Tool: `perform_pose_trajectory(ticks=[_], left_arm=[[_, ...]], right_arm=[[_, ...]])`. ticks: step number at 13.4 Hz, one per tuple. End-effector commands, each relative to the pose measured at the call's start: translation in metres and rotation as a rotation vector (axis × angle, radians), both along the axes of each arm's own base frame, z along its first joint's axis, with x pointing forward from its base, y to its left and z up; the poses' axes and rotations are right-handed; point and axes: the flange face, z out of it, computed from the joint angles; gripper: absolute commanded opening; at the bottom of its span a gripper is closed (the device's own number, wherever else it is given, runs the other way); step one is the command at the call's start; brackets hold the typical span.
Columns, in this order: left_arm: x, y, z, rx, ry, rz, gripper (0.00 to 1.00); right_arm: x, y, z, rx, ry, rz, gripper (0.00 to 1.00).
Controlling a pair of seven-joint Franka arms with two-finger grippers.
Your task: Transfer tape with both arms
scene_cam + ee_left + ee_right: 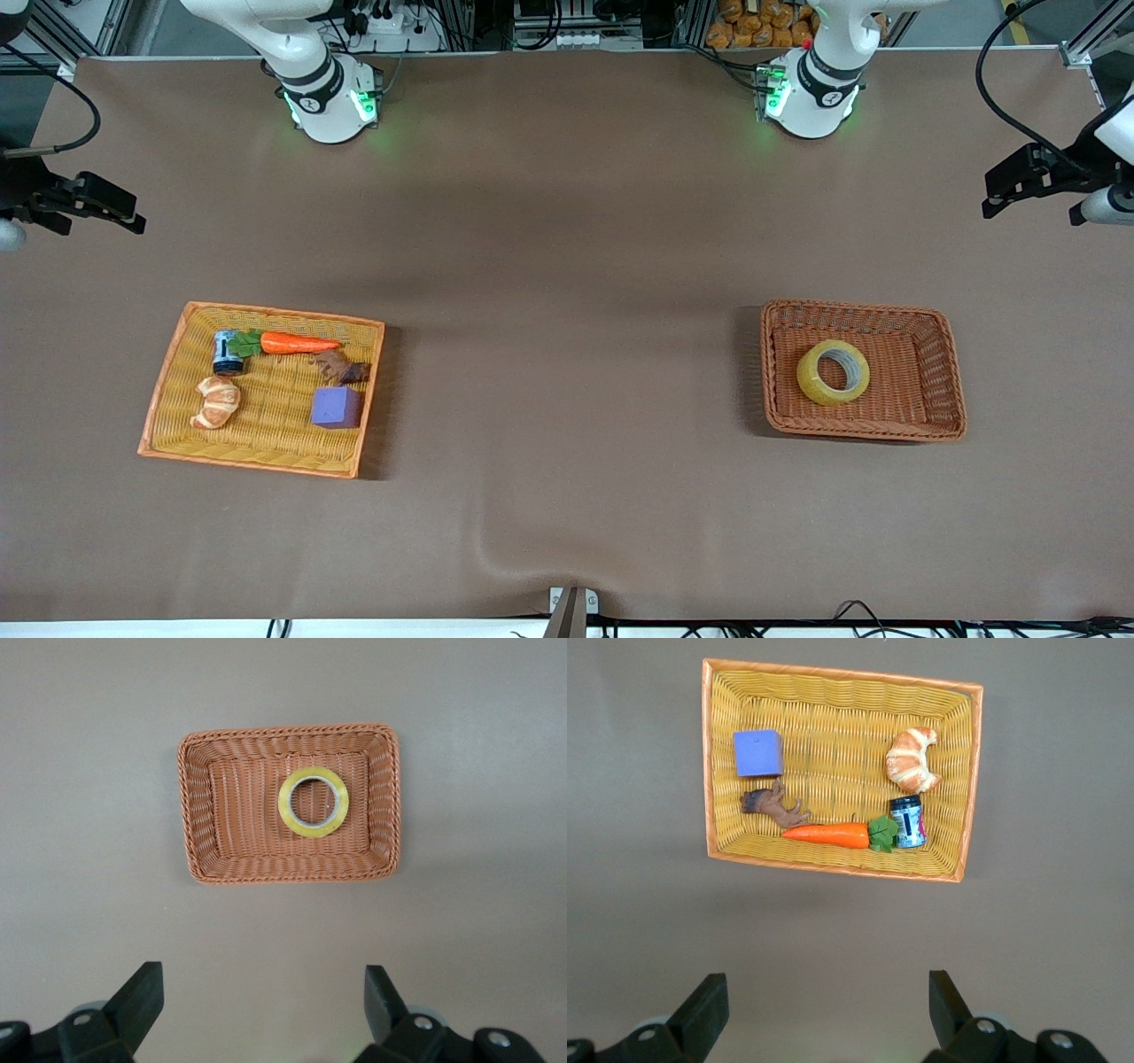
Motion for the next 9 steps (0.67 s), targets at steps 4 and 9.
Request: perform_pose_trajectory(ticks=[4, 9], left_arm=[[-0.01, -0.025, 0.005, -0.046, 0.012, 0.021, 1.0], [-0.008, -0.03, 0.003, -0.037, 0.021, 0.012, 1.0]], right_arm=[[-0.005, 0.001, -0.001, -0.013, 0.002, -0.006, 1.0], [-0.005, 0.001, 0.0, -0.013, 0.001, -0.008, 1.0]])
